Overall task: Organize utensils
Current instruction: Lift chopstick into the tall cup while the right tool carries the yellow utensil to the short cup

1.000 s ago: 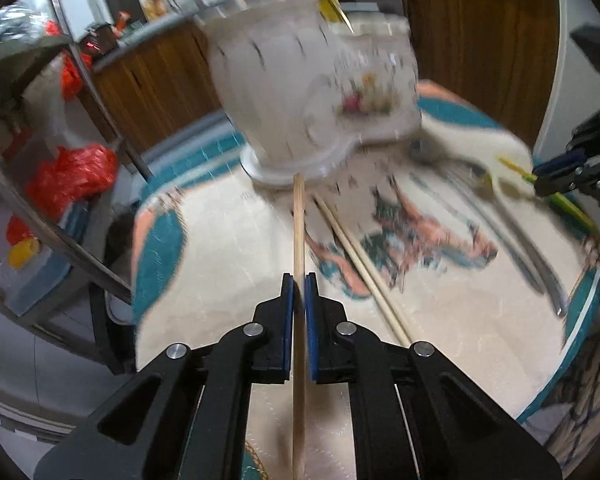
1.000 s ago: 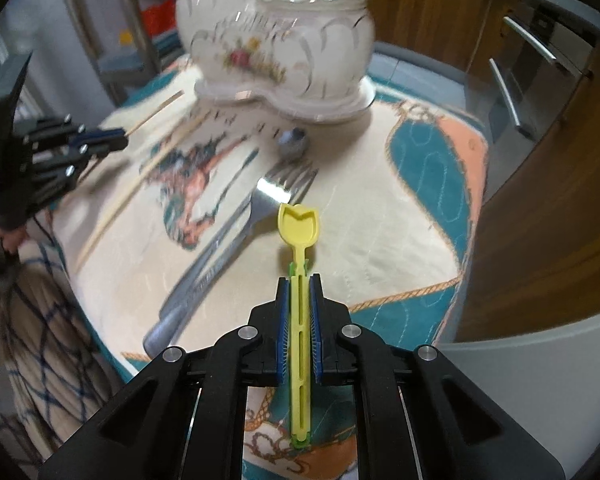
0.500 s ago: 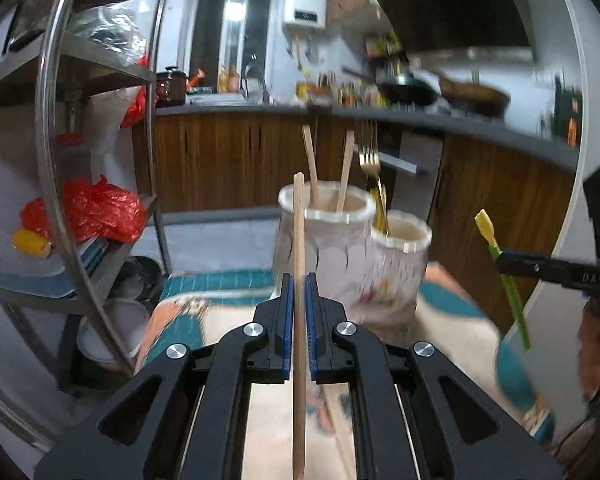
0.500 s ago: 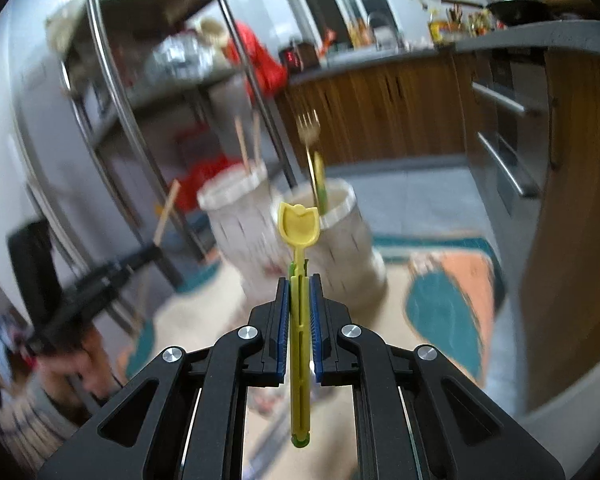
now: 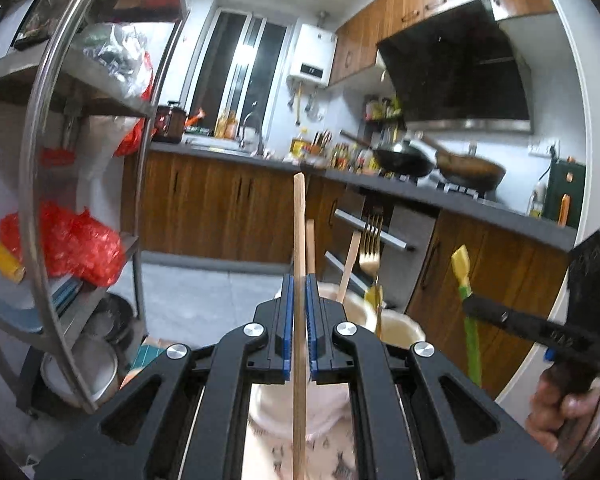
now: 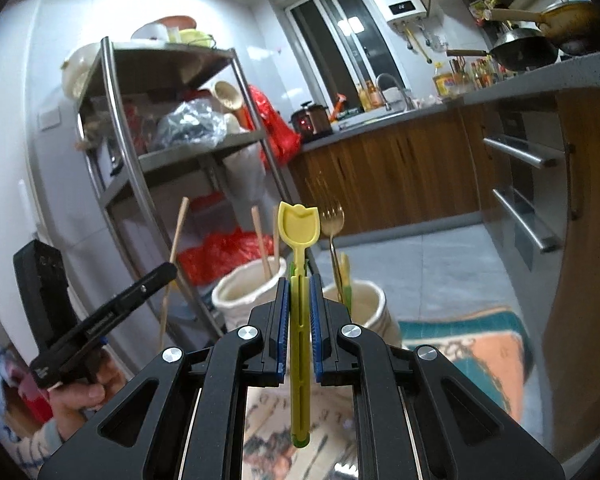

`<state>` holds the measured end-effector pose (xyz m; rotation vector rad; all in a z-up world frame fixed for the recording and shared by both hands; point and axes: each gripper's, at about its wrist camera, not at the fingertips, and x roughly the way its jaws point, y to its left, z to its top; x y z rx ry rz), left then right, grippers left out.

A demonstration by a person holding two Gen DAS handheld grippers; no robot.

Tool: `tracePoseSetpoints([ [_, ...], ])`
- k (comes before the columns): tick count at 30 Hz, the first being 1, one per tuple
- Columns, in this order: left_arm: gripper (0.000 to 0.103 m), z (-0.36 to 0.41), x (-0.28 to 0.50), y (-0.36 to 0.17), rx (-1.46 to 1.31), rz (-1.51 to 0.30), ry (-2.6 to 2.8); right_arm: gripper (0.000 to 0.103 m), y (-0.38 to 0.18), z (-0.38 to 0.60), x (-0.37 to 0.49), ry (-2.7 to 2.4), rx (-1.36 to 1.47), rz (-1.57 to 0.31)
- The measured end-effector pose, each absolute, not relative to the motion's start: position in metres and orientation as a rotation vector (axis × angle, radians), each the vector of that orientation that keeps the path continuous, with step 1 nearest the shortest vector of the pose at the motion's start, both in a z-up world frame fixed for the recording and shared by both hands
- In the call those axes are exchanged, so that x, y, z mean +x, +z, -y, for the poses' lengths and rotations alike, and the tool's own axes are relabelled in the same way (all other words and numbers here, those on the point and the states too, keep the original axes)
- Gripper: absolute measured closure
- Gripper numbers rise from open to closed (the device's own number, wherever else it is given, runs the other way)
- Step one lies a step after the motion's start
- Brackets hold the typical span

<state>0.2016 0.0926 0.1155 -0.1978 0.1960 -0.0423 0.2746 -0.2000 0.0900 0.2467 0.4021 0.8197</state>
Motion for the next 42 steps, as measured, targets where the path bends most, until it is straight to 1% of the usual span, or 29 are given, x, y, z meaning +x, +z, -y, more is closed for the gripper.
tracePoseSetpoints([
  [5, 0.097, -0.104, 0.214, 0.133, -0.273, -0.074, -0.122, 0.092, 0.103, 0.193, 0.289, 0.840, 0.279, -0.354],
  [10, 0.097, -0.109, 0.236, 0.143, -0.325, -0.009, -0.155, 0.092, 0.112, 0.179, 0.296, 0.843, 0.255, -0.308],
  [19, 0.097, -0.111, 0.272, 0.139, -0.381, 0.086, -0.206, 0.092, 0.103, 0.161, 0.317, 0.802, 0.215, -0.292],
  [30, 0.097, -0.095, 0.277, 0.111, -0.304, 0.029, -0.186, 0.092, 0.086, 0.158, 0.321, 0.740, 0.163, -0.249],
  [42, 0.097, -0.087, 0.263, 0.094, -0.232, -0.040, -0.170, 0.092, 0.066, 0.145, 0.307, 0.698, 0.027, -0.278],
])
